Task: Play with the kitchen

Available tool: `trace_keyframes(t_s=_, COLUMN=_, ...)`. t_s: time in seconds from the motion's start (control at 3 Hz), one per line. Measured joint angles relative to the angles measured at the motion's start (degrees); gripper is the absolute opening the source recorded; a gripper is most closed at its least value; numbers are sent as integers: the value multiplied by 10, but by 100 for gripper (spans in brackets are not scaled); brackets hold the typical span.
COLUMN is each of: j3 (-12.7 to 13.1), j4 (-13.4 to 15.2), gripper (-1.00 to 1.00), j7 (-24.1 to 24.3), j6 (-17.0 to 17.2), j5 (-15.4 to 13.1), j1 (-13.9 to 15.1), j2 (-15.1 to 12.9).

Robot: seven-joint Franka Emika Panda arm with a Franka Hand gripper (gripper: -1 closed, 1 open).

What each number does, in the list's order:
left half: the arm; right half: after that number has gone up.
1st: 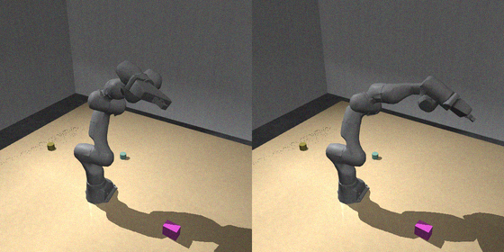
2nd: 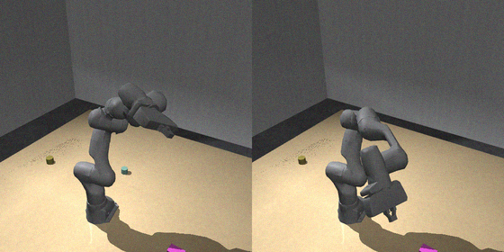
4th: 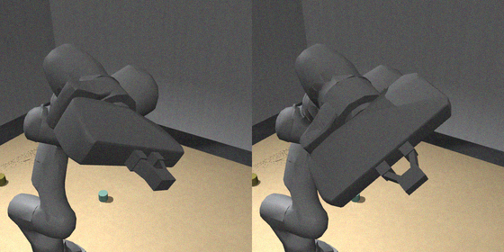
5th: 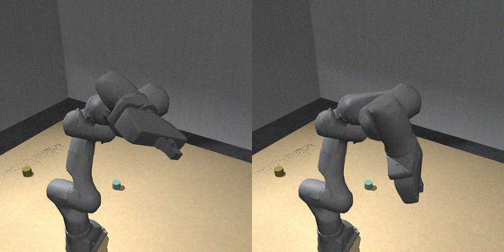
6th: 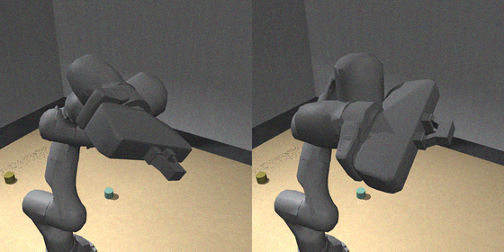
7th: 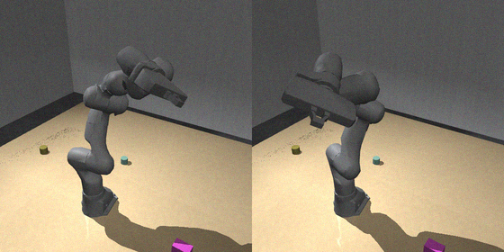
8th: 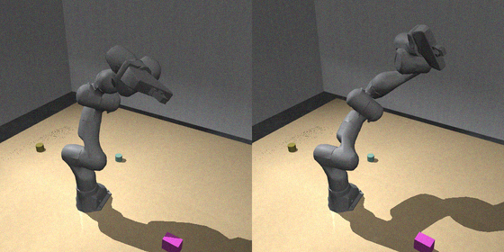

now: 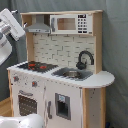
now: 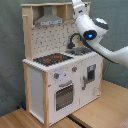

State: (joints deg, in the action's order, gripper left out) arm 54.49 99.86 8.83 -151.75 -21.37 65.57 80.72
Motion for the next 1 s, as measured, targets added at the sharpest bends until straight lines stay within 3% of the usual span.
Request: trace_keyframes(t_s=1.0, j3=27, j4=-68, gripper=100, j7=137, j6=104, j5=13, j1=52, j2=-9)
